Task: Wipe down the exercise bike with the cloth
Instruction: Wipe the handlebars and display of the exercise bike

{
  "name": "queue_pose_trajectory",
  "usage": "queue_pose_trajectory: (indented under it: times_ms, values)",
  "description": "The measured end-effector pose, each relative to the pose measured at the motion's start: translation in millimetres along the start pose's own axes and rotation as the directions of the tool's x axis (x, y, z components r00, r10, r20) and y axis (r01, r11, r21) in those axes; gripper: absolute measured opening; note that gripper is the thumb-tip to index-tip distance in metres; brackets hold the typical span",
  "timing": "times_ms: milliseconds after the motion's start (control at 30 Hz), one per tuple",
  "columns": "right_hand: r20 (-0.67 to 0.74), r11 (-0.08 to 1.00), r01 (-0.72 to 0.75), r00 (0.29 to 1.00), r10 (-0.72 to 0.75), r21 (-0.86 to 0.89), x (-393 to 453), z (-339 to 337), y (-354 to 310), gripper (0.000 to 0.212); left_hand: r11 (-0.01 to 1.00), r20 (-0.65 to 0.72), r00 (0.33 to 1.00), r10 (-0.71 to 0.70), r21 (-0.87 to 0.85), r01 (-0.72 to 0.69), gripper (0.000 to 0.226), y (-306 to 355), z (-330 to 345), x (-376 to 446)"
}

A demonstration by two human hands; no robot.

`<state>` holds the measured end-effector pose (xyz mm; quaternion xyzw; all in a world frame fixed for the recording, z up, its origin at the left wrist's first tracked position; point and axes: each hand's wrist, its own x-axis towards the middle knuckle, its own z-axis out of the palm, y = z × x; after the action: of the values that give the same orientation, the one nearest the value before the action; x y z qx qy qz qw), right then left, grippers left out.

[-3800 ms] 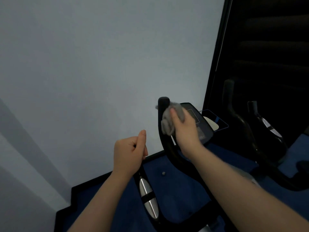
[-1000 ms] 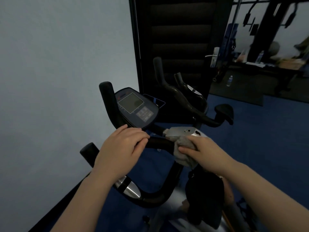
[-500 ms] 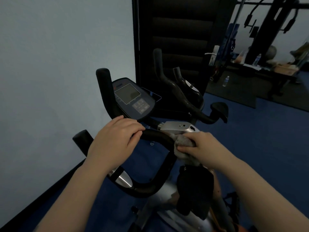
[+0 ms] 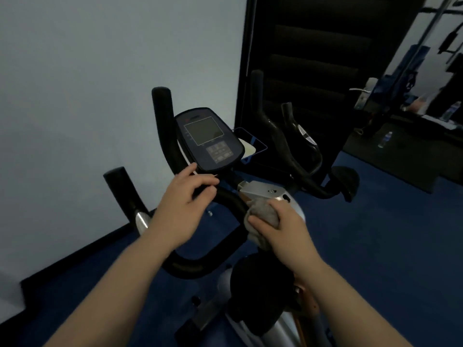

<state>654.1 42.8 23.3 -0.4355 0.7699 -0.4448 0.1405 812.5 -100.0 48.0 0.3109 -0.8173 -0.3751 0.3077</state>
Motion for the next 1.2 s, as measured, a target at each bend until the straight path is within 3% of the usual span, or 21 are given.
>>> queue_pose_trajectory:
  times_ms: [67,167,200,300,433,500,600,767,867,933,1033,1100,1200]
  values:
    - [0.044,0.998,-0.012,0.999,0.010,0.060,-5.7,-2.8,9.4,0.010,0.998,-0.064,0.997,-0.044,-0.048,0.041,0.022,7.2,17.8,-13.1]
    - [0.203,1.000,0.006,0.979,-0.004,-0.005,-1.8,-25.7,23.2,0.009,0.981,-0.204,0.972,-0.113,-0.176,0.077,0.028,15.1,33.7,-32.3]
    - [0.185,0.999,0.035,0.982,-0.030,-0.023,2.4,-28.6,24.7,0.008,0.977,-0.218,0.968,-0.126,-0.195,0.084,0.029,18.3,40.0,-39.8]
    - [0.009,0.988,0.153,0.988,-0.152,-0.036,14.7,-15.6,20.3,0.014,0.985,-0.173,0.975,-0.136,-0.129,0.115,0.028,29.5,68.0,-62.5]
    - [0.141,0.992,0.117,0.982,-0.124,0.057,12.4,-2.0,22.4,0.019,0.984,-0.196,0.967,-0.165,0.029,0.174,0.029,30.2,85.1,-71.0]
    - [0.212,0.970,0.242,0.950,-0.229,-0.033,16.1,-14.9,29.8,0.014,0.978,-0.212,0.966,-0.151,0.111,0.177,0.031,29.4,82.4,-70.7]
    - [0.332,0.916,0.376,0.889,-0.315,-0.138,32.5,-26.4,28.2,0.016,0.973,-0.253,0.949,-0.188,0.082,0.215,0.031,28.0,82.3,-72.7]
    - [0.220,0.939,0.332,0.926,-0.306,-0.088,23.3,-12.4,26.9,0.009,0.963,-0.323,0.914,-0.248,0.018,0.268,0.028,25.8,88.4,-77.0]
    - [0.283,0.901,0.413,0.887,-0.365,-0.133,18.4,-19.2,34.7,0.010,0.955,-0.318,0.902,-0.291,-0.036,0.295,0.028,26.2,89.2,-78.4]
    - [0.328,0.922,0.378,0.885,-0.332,-0.087,29.7,-25.8,28.7,0.011,0.951,-0.331,0.892,-0.308,-0.070,0.302,0.028,25.8,87.9,-78.3]
    - [0.287,0.926,0.328,0.884,-0.370,0.184,36.5,-27.7,12.0,0.012,0.958,-0.435,0.855,-0.283,-0.086,0.274,0.028,26.1,90.1,-80.8]
    - [0.384,0.891,0.337,0.812,-0.439,0.305,32.4,-19.7,5.5,0.034,0.969,-0.517,0.832,-0.203,0.017,0.247,0.026,26.5,87.9,-88.7]
    - [0.569,0.856,0.486,0.660,-0.490,0.174,30.5,-4.8,5.2,0.042,0.960,-0.579,0.816,-0.010,0.223,0.170,0.028,16.8,67.1,-107.6]
